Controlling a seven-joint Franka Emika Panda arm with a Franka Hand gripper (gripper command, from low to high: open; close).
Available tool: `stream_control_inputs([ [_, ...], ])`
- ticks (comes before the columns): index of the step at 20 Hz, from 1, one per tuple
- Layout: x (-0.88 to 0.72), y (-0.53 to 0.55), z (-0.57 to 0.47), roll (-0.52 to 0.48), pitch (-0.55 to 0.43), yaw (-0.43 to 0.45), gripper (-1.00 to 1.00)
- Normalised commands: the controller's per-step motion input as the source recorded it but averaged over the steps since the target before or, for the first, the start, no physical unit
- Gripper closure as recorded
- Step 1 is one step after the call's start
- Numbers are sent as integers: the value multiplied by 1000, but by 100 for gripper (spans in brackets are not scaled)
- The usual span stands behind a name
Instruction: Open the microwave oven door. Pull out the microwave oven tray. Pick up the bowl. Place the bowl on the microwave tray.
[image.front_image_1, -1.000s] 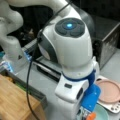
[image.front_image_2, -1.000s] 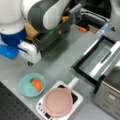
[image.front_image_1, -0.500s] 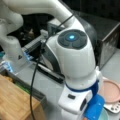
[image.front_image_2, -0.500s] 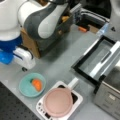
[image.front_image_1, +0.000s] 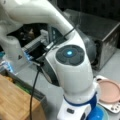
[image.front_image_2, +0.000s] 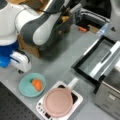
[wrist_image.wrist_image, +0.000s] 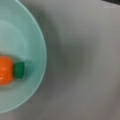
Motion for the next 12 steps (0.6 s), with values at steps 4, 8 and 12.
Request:
stream_control_inputs([
  [4,163,-111,-186,77,56,84,-100],
  [8,59,-43,-239,104,5,68,-100],
  [12,12,35,-243,144,-61,42,-100],
])
